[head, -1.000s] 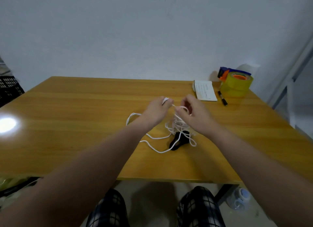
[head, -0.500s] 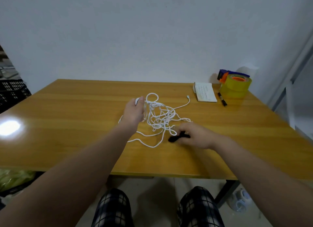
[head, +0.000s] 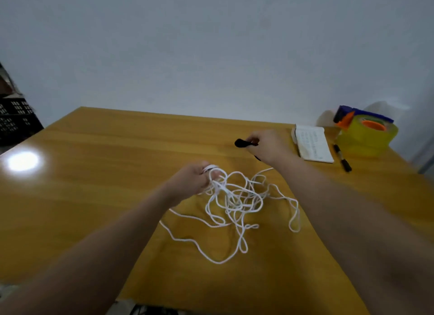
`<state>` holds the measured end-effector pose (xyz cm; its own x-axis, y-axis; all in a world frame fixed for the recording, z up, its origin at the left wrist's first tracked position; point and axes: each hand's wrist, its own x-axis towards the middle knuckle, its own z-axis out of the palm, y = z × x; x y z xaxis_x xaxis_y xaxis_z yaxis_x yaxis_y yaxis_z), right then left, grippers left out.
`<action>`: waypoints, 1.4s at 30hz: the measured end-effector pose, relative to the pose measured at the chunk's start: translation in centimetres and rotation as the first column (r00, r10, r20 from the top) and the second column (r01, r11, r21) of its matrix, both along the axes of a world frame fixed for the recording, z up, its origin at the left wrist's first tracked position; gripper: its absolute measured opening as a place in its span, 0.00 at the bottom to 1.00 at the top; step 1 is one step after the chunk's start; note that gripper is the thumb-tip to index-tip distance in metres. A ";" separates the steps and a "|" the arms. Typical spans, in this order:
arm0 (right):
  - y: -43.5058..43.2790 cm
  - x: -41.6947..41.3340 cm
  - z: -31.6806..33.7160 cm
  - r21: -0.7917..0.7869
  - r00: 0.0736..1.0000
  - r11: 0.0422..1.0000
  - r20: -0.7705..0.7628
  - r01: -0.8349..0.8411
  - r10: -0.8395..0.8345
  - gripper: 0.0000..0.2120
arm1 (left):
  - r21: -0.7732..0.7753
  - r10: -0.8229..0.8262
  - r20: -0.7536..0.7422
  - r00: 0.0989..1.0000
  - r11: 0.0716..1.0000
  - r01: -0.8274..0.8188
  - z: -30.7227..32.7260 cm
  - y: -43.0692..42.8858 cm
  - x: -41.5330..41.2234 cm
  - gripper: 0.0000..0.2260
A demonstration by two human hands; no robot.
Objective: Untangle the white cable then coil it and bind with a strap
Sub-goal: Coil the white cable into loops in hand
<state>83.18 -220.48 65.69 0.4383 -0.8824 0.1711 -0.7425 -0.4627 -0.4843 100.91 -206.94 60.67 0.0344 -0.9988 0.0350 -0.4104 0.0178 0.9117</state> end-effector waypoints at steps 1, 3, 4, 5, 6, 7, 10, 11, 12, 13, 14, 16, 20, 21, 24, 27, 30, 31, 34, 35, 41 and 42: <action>-1.0 1.0 -0.7 0.003 0.998 1.000 -0.065 0.011 -0.010 0.08 | -0.004 -0.001 -0.001 1.000 1.000 0.001 0.2 -0.6 0.3 0.12; -2.4 2.4 -2.1 0.009 0.991 1.000 -0.136 0.013 -0.012 0.13 | -0.008 -0.020 0.018 1.000 1.000 0.020 0.3 -1.3 0.8 0.13; -2.9 2.9 -2.5 0.004 0.989 1.000 -0.149 -0.004 0.005 0.16 | -0.006 -0.027 0.027 0.999 1.000 0.027 0.2 -1.5 1.0 0.14; -3.0 3.4 -2.7 0.006 0.992 1.000 -0.123 -0.013 0.014 0.19 | 0.000 -0.027 0.021 0.999 1.000 0.027 -0.1 -1.7 1.4 0.14; -2.9 3.8 -2.7 0.020 0.999 1.000 -0.046 -0.017 0.018 0.19 | 0.004 -0.018 -0.002 1.000 1.000 0.018 -0.5 -1.9 1.7 0.15; -2.2 4.1 -2.4 0.094 0.995 0.995 0.100 -0.017 0.008 0.16 | 0.003 0.003 -0.035 0.999 1.000 -0.003 -0.8 -1.9 2.0 0.15; 1.7 4.3 -0.7 0.554 0.896 0.794 0.444 -0.251 -0.027 0.16 | -0.035 0.074 -0.108 0.991 0.996 -0.078 -1.0 -2.2 1.9 0.14; 3.0 3.8 -0.1 0.618 0.906 0.717 0.421 -0.321 0.043 0.19 | -0.064 0.086 -0.113 0.990 0.993 -0.094 -0.7 -2.1 1.6 0.12; 4.1 3.3 0.3 0.639 0.921 0.681 0.362 -0.357 0.142 0.22 | -0.085 0.101 -0.121 0.988 0.990 -0.111 -0.3 -2.0 1.2 0.10; 5.0 2.6 0.4 0.628 0.926 0.683 0.296 -0.374 0.235 0.23 | -0.089 0.118 -0.142 0.983 0.987 -0.131 0.1 -1.8 0.8 0.09; 5.8 2.1 0.4 0.589 0.926 0.715 0.248 -0.378 0.286 0.23 | -0.082 0.134 -0.176 0.975 0.985 -0.151 0.5 -1.7 0.3 0.08; 6.9 1.4 0.2 0.475 0.920 0.795 0.290 -0.377 0.263 0.23 | -0.079 0.167 -0.268 0.949 0.978 -0.194 1.4 -1.2 -0.6 0.08; 8.5 -0.3 0.1 0.281 0.846 0.894 0.504 -0.350 0.173 0.19 | -0.137 0.348 -0.408 0.844 0.891 -0.434 3.8 -0.6 -1.6 0.11; 8.6 -1.1 0.3 0.268 0.850 0.907 0.503 -0.325 0.157 0.12 | -0.162 0.347 -0.400 0.848 0.884 -0.438 4.3 -0.4 -1.7 0.12; 9.3 -4.0 1.2 0.315 0.862 0.931 0.507 -0.183 -0.002 0.12 | -0.191 0.316 -0.345 0.884 0.898 -0.396 5.1 0.9 -2.6 0.10; 10.1 -7.4 1.9 0.323 0.777 0.946 0.596 0.002 -0.205 0.18 | -0.145 0.404 -0.518 0.754 0.827 -0.542 6.6 1.8 -2.4 0.11; 10.1 -11.7 0.9 0.342 0.751 0.917 0.545 0.208 -0.373 0.19 | -0.092 0.455 -0.646 0.613 0.751 -0.654 8.3 2.9 -0.2 0.14; 10.1 -12.8 0.4 0.358 0.783 0.900 0.472 0.250 -0.405 0.20 | -0.108 0.453 -0.630 0.631 0.753 -0.649 8.5 3.4 0.1 0.15; 10.3 -13.8 -0.5 0.370 0.891 0.864 0.166 0.341 -0.422 0.14 | -0.179 0.339 -0.557 0.758 0.842 -0.508 8.7 4.6 -1.8 0.15; 10.5 -13.3 -0.2 0.311 0.904 0.880 0.119 0.359 -0.411 0.13 | -0.187 0.281 -0.534 0.797 0.881 -0.436 8.8 5.0 -3.0 0.15; 15.8 -6.9 6.0 0.107 0.802 0.980 0.593 -0.169 0.073 0.15 | -0.206 0.053 -0.478 0.877 0.964 -0.170 9.9 5.7 -7.7 0.12; 16.5 -6.1 6.3 0.177 0.813 0.948 0.569 -0.263 0.120 0.15 | -0.206 0.048 -0.471 0.881 0.965 -0.163 10.0 5.7 -8.0 0.12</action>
<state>77.12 -204.03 72.02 0.5002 -0.8347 0.2305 -0.2310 -0.3851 -0.8935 92.89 -201.20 70.63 0.2086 -0.9529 0.2200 0.0404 0.2332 0.9716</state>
